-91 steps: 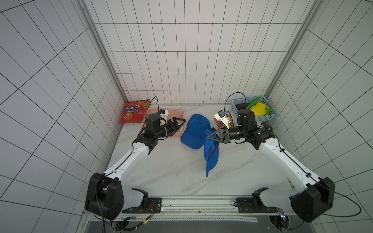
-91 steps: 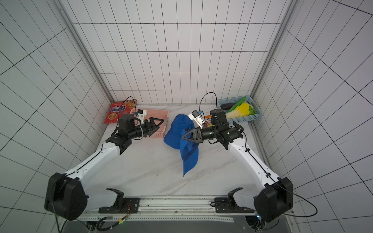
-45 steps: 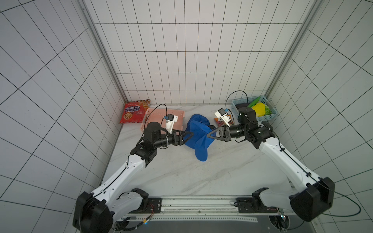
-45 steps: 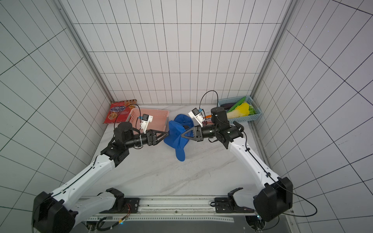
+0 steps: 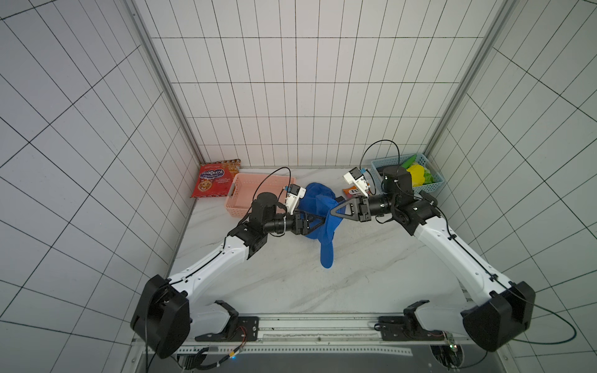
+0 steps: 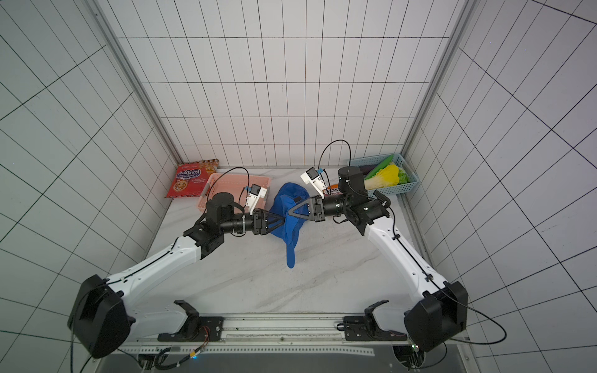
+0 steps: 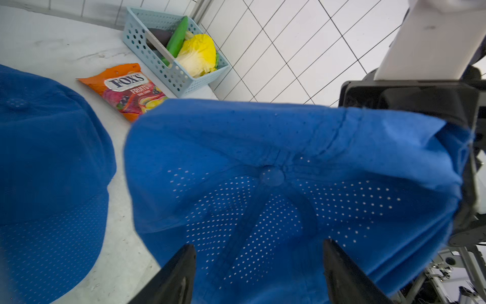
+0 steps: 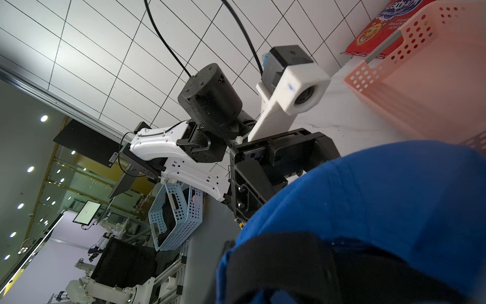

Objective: Turn the baseball cap inside out
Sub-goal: Turn over the baseball cap.

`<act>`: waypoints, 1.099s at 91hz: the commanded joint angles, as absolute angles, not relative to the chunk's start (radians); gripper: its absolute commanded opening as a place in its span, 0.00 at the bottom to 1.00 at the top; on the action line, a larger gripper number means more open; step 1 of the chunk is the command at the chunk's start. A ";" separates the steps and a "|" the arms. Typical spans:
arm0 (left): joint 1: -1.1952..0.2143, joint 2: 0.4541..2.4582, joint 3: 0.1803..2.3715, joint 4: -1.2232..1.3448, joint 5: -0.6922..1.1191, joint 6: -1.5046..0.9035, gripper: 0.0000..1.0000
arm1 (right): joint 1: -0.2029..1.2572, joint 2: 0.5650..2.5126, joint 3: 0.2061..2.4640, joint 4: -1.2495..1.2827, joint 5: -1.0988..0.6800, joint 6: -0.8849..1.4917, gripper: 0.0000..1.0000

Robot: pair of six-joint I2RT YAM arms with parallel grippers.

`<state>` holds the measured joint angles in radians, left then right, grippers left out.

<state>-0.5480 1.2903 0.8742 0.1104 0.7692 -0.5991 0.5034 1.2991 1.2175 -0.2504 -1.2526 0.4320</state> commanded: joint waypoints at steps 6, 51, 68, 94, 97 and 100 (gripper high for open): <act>-0.555 1.362 0.935 0.282 0.836 -0.711 0.81 | 0.495 1.291 1.250 -0.206 -1.282 0.453 0.03; -0.610 1.524 0.979 0.564 0.830 -0.942 0.56 | 0.498 1.292 1.245 -0.194 -1.284 0.466 0.02; -0.603 1.502 0.952 0.553 0.775 -0.946 0.12 | 0.490 1.281 1.234 -0.195 -1.271 0.457 0.02; -0.531 1.338 0.842 0.413 0.689 -0.872 0.00 | 0.411 1.252 1.207 -0.198 -1.264 0.449 0.01; -0.527 1.316 0.837 0.375 0.682 -0.851 0.00 | 0.401 1.252 1.203 -0.197 -1.264 0.449 0.01; -0.524 1.293 0.836 0.339 0.677 -0.830 0.00 | 0.390 1.252 1.198 -0.199 -1.263 0.449 0.01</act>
<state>-0.5381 1.3743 0.8509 0.4423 0.7216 -0.9089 0.4225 1.2800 1.2144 -0.2268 -1.2537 0.4637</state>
